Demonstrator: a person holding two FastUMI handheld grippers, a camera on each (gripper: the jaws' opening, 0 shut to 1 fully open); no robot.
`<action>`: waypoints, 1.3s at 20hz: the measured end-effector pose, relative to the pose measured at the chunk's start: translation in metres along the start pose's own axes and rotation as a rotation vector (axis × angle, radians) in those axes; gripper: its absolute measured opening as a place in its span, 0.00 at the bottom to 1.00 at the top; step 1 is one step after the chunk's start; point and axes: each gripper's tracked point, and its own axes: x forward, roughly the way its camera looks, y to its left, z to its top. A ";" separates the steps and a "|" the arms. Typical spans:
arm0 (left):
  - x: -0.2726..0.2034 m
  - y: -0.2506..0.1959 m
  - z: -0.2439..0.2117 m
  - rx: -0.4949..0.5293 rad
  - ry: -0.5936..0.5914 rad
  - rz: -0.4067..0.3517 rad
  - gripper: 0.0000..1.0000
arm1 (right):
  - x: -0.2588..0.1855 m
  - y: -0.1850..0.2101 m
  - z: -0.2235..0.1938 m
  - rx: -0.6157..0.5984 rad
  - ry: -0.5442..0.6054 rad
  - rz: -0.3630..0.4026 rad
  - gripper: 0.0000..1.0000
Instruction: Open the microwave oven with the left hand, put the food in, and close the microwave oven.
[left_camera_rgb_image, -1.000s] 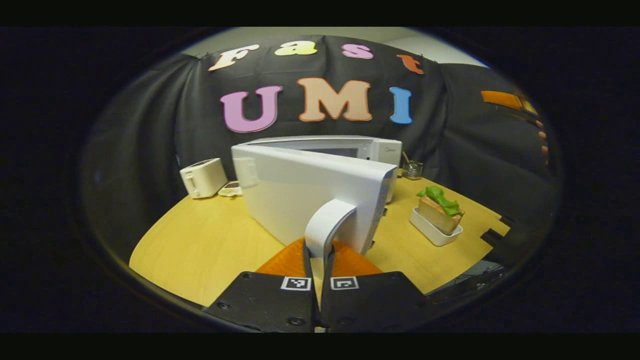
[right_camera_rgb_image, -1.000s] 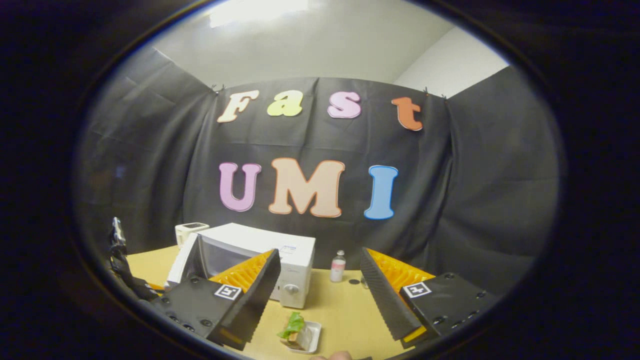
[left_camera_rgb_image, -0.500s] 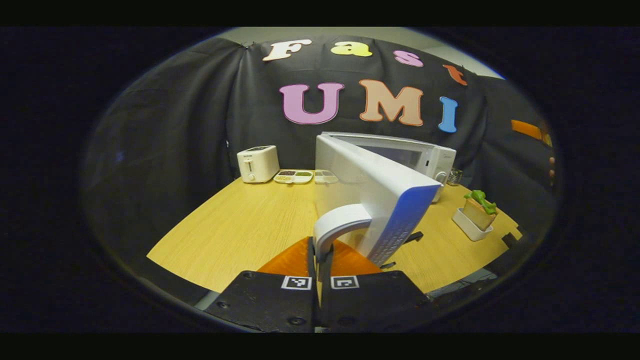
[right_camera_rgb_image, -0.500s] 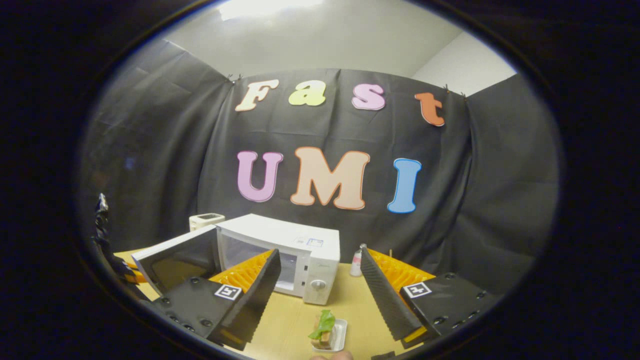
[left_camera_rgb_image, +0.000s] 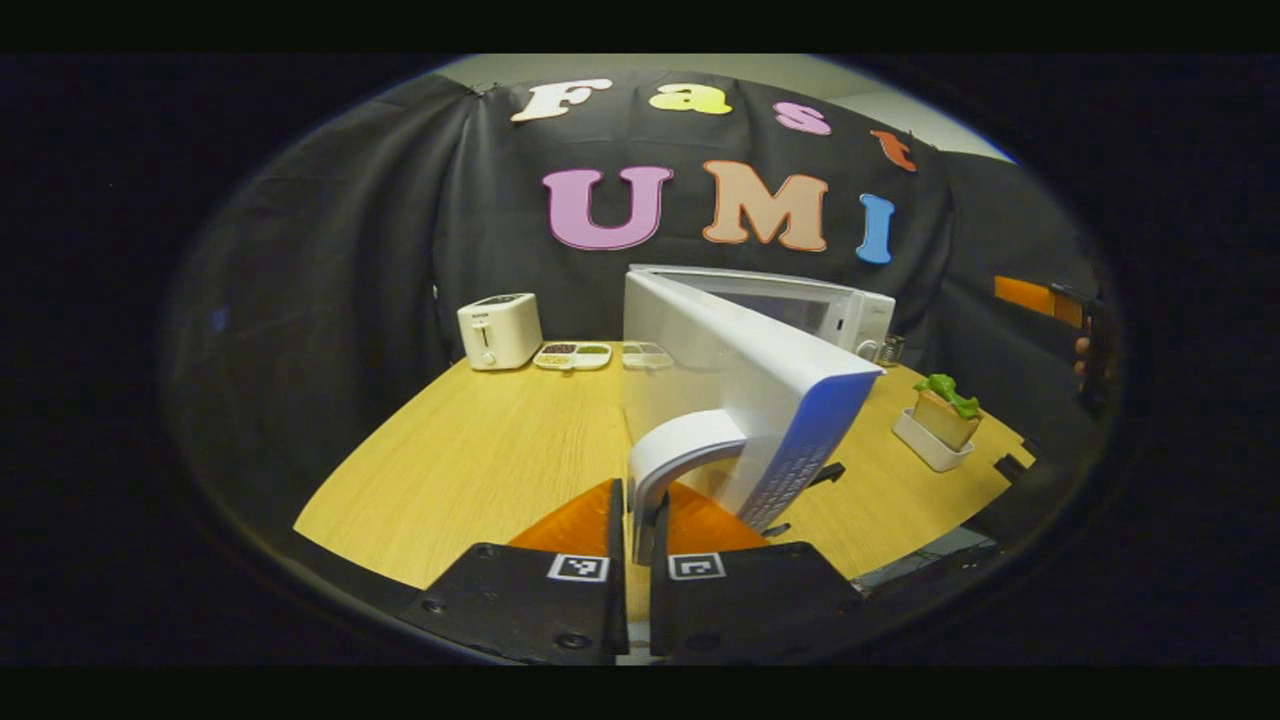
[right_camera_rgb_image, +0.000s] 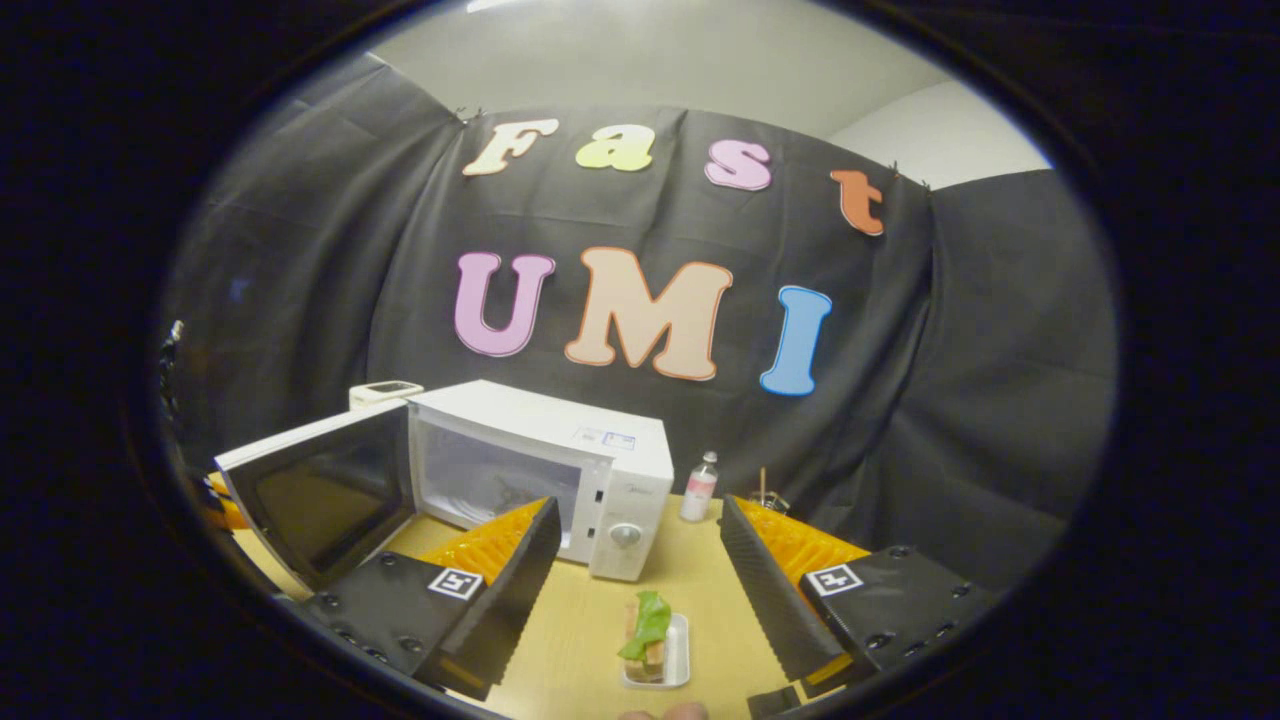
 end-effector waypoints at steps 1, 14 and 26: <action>-0.007 0.001 -0.002 -0.041 0.022 -0.001 0.26 | 0.004 0.000 -0.016 -0.007 0.032 0.004 0.97; -0.060 -0.003 0.036 -0.034 -0.032 0.055 0.90 | 0.042 0.000 -0.182 0.086 0.363 0.052 0.99; -0.087 -0.014 0.135 0.046 -0.212 0.079 0.86 | 0.056 -0.002 -0.234 0.091 0.486 0.053 0.68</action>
